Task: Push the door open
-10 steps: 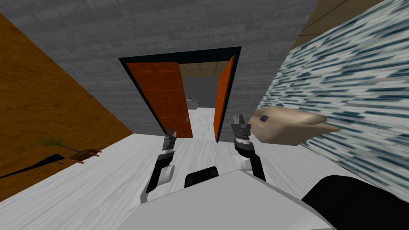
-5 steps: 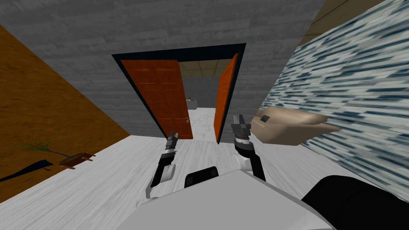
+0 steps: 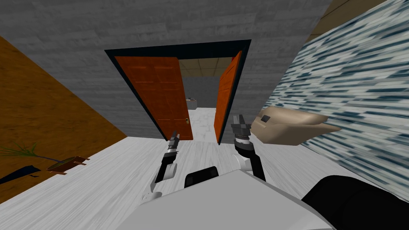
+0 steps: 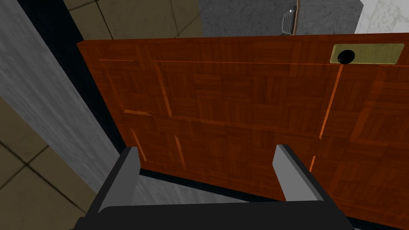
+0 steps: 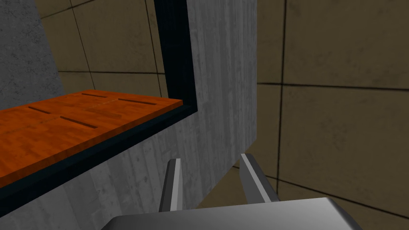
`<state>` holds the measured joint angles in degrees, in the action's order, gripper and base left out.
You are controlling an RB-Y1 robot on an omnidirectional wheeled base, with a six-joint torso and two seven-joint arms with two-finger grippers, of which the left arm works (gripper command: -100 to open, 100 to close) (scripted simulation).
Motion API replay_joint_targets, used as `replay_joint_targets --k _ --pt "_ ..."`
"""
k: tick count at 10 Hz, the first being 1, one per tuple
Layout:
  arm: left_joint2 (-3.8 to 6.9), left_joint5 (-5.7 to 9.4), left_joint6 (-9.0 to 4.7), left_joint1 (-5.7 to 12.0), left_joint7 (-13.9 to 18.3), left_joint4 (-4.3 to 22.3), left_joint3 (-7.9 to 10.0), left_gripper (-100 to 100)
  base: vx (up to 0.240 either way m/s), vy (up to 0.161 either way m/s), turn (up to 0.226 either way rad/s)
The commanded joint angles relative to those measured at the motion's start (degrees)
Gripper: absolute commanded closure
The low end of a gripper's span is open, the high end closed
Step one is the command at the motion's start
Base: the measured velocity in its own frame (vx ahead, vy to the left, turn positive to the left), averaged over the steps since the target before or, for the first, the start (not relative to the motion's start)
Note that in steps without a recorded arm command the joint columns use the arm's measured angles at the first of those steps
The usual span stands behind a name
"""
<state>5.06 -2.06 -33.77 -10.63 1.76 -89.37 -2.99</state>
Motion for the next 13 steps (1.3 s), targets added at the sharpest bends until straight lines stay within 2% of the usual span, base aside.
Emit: replay_joint_targets --k 1,13 --pt "0.05 -0.12 -0.75 0.73 0.18 2.52 -0.02 -100 0.069 0.039 -0.037" --pt "-0.12 -0.89 -5.73 9.62 1.52 23.87 0.56 -100 0.093 0.069 -0.032"
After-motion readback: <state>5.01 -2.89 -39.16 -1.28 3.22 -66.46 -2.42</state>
